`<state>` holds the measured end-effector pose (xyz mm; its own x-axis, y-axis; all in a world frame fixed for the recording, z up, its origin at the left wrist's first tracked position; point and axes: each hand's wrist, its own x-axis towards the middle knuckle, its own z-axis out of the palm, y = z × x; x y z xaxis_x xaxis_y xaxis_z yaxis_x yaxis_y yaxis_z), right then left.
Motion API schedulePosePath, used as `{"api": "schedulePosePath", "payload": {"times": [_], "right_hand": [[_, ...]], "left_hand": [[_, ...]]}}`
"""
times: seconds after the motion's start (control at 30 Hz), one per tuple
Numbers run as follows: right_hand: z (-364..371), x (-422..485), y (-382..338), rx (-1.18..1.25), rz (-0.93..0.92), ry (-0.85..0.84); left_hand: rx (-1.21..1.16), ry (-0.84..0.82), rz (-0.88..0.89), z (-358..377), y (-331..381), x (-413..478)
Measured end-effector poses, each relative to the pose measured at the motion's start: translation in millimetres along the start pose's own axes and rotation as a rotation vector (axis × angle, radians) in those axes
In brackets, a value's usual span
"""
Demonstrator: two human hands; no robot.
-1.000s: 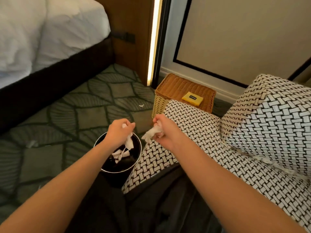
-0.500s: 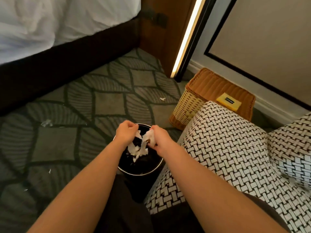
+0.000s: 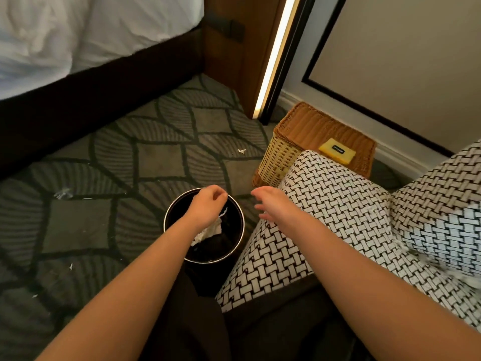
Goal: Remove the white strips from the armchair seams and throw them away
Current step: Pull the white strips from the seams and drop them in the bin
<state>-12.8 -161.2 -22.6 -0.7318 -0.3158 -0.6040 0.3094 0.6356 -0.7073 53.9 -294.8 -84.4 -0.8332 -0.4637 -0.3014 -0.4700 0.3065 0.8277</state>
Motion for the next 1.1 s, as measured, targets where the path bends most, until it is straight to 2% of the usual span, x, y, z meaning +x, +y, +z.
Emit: {"api": "schedulePosePath", "payload": {"times": [0.1,0.27,0.33,0.47,0.53,0.7,0.9,1.1], "right_hand": [[-30.1,-21.9,2.7,-0.105,-0.113,0.044],[-82.3,-46.6,37.8,-0.200,-0.178,0.198],[-102.9,-53.8,62.6,-0.196,-0.192,0.273],[-133.6,-65.7,124.5,-0.225,-0.196,0.536],[-147.9,-69.6,158.3,-0.236,-0.142,0.696],[-179.6,-76.1,219.6,-0.392,-0.006,0.917],[-186.3,-69.1,223.5,-0.377,-0.003,0.985],[-196.9,-49.6,225.4,-0.518,0.074,0.998]], "left_hand": [[-0.032,-0.025,0.125,20.5,31.3,-24.5],[0.105,-0.286,0.289,75.0,66.2,-66.7],[0.100,-0.338,0.320,95.4,76.6,-76.3],[-0.060,-0.348,0.312,124.9,89.0,-78.7],[-0.043,-0.357,0.343,138.3,90.1,-77.1],[0.128,-0.336,0.464,162.6,91.2,-61.6],[0.576,-0.247,0.655,189.7,109.5,-40.7],[0.765,-0.227,0.771,224.8,130.1,-10.4]]}}
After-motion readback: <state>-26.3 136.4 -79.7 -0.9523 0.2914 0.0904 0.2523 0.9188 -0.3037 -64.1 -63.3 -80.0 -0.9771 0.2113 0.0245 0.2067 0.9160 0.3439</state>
